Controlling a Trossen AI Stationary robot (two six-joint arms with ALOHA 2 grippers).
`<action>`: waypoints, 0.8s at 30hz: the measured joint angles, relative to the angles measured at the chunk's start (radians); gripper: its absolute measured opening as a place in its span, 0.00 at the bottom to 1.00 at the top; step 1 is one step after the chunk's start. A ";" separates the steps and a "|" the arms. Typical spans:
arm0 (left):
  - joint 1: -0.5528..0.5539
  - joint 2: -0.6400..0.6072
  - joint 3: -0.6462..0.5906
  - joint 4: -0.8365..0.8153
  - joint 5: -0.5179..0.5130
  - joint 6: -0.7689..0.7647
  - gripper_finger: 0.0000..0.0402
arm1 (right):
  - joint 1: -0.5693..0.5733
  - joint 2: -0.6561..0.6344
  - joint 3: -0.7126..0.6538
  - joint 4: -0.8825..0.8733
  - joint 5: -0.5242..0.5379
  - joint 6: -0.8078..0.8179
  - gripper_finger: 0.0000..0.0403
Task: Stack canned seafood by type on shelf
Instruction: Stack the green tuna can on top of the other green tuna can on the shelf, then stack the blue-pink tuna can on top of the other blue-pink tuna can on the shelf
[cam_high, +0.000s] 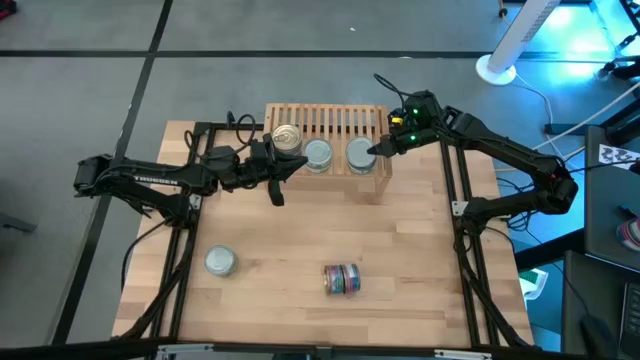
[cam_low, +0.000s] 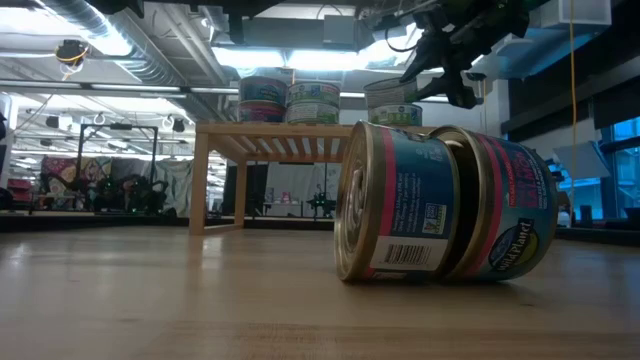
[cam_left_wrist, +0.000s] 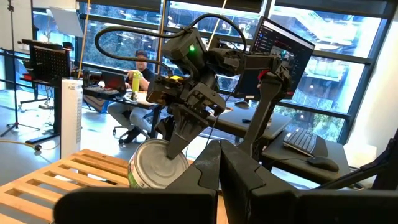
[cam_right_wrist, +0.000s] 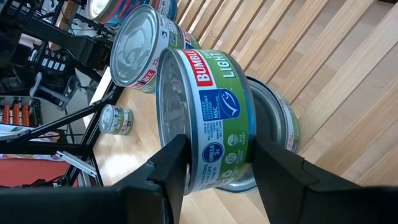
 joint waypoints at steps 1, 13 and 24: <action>0.000 0.000 0.000 0.000 0.000 0.000 0.01 | 0.000 0.000 0.000 0.000 0.000 -0.001 0.41; 0.000 0.000 0.000 0.000 0.000 0.000 0.01 | 0.000 0.004 -0.006 -0.018 0.052 -0.008 0.63; 0.000 0.000 0.000 0.000 0.000 0.000 0.01 | 0.000 0.002 -0.003 -0.006 0.043 -0.112 0.68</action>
